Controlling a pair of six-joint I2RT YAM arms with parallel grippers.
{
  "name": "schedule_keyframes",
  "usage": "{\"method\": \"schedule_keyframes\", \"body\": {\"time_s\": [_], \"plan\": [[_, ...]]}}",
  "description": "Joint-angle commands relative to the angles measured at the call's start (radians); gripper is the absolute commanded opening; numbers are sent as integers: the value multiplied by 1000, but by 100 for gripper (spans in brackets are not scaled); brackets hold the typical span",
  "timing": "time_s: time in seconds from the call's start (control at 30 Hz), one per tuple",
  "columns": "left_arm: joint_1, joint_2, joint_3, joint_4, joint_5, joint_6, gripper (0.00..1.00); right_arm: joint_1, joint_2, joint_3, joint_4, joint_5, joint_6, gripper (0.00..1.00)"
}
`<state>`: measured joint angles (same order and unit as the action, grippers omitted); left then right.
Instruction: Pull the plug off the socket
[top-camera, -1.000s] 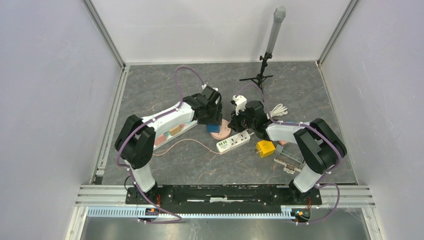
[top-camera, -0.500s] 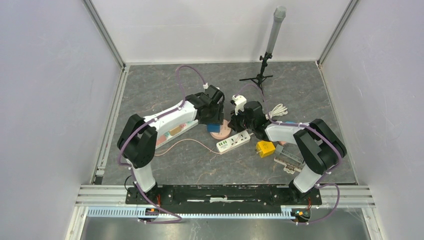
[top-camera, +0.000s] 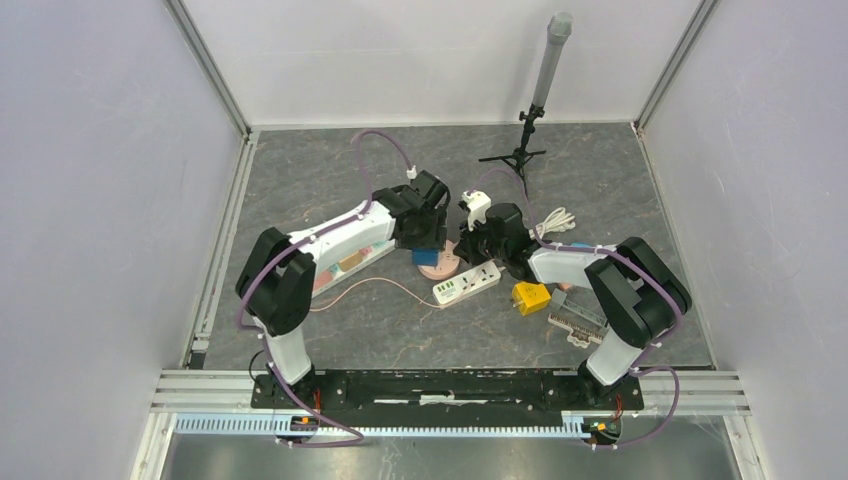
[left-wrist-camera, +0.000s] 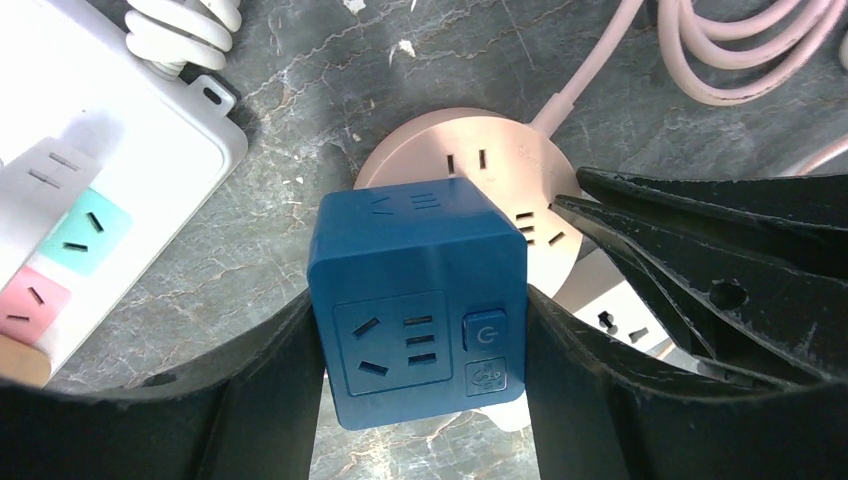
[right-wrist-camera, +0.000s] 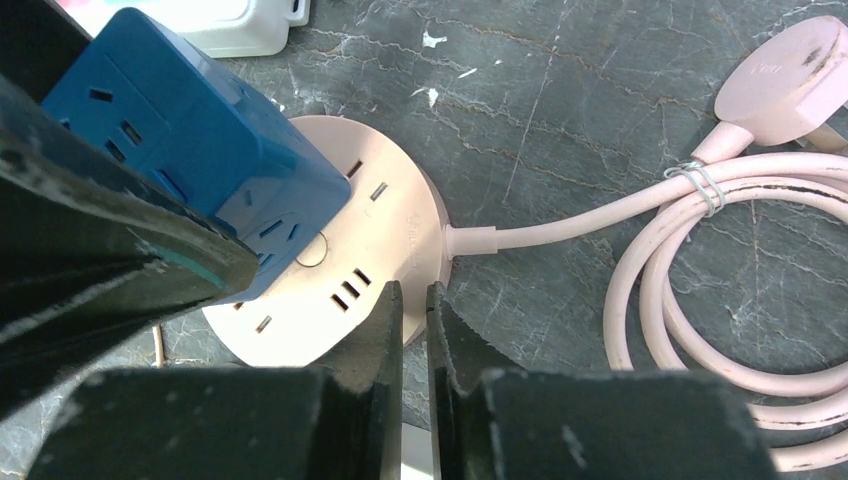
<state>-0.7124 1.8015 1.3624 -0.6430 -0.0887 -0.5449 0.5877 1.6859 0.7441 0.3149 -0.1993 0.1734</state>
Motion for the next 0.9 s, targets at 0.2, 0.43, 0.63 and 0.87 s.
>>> {"method": "schedule_keyframes", "body": {"time_s": [0.2, 0.43, 0.63, 0.87], "plan": [[-25, -21, 79, 17, 209, 35, 37, 4, 98, -77, -246, 93, -23, 13], [33, -77, 16, 54, 341, 56, 37, 4, 99, -67, -245, 80, -26, 13], [-59, -6, 31, 54, 93, -59, 36, 4, 111, -63, -241, 85, -18, 13], [-82, 27, 113, -10, 114, -14, 36, 4, 115, -70, -235, 86, -16, 13]]}}
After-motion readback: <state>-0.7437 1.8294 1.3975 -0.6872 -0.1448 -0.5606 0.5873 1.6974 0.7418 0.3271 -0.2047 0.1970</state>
